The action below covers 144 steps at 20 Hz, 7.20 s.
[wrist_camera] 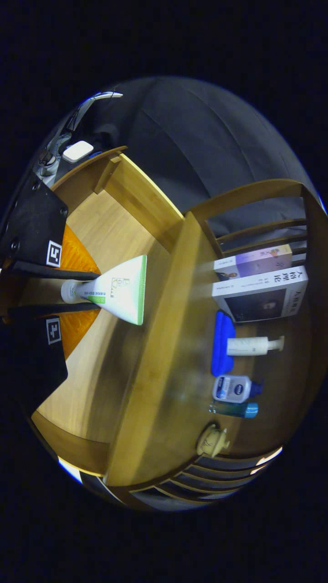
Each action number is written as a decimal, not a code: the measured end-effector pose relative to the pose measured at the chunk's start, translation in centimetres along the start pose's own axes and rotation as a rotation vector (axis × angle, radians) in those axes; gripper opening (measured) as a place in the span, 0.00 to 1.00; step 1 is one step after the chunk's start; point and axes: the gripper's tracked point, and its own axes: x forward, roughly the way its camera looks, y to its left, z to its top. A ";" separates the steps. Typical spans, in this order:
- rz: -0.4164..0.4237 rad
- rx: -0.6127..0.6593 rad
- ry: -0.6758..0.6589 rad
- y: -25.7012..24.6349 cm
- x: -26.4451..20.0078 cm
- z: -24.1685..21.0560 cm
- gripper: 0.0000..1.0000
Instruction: Pull open the drawer, take out the items inside it, and place them on the countertop above the cabinet.
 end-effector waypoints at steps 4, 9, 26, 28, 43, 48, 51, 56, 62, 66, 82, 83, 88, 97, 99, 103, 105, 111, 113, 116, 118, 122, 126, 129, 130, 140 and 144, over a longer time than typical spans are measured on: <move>0.017 0.037 -0.052 0.3 -0.8 2.0 0.26; 0.008 0.085 -0.129 -0.5 -1.9 5.2 0.26; -0.092 0.402 -0.199 -7.0 2.9 13.1 0.26; -0.125 0.389 -0.198 -8.0 3.9 13.2 0.23; -0.268 0.155 -0.382 -6.2 -2.9 11.6 0.98; -0.273 0.098 -0.463 -2.5 -7.0 7.8 0.98; -0.318 0.044 -0.511 -0.8 -9.3 5.3 0.98; -0.360 0.008 -0.563 2.2 -11.4 0.8 0.99; -0.402 0.005 -0.623 4.9 -12.9 -3.2 0.99; -0.405 0.038 -0.652 6.5 -13.3 -5.6 0.99; -0.414 0.001 -0.554 9.0 -7.6 -14.1 0.99; -0.425 0.002 -0.546 8.8 -6.9 -14.3 0.99; -0.481 0.054 -0.489 7.3 -4.6 -15.2 1.00; -0.519 0.126 -0.497 6.4 -3.8 -14.9 0.98; -0.509 0.154 -0.496 6.3 -3.6 -14.5 0.98; -0.521 0.135 -0.506 5.9 -3.2 -14.1 0.98; -0.521 0.140 -0.506 5.6 -2.9 -13.6 0.98; -0.521 0.153 -0.502 4.4 -1.4 -11.6 0.99; -0.526 0.149 -0.501 3.8 -0.8 -10.7 0.99; -0.535 0.140 -0.504 3.0 0.1 -9.4 0.99; -0.540 0.134 -0.504 2.5 0.5 -8.8 0.98; -0.548 0.137 -0.497 1.6 1.6 -7.7 0.98; -0.559 0.125 -0.492 0.6 2.6 -6.7 0.98; -0.553 0.132 -0.485 -0.2 3.5 -5.8 0.98; -0.553 0.134 -0.484 -0.5 3.8 -5.5 0.98; -0.563 0.136 -0.497 -2.7 6.4 -2.8 0.98; -0.565 0.144 -0.489 -3.3 7.6 -1.8 0.99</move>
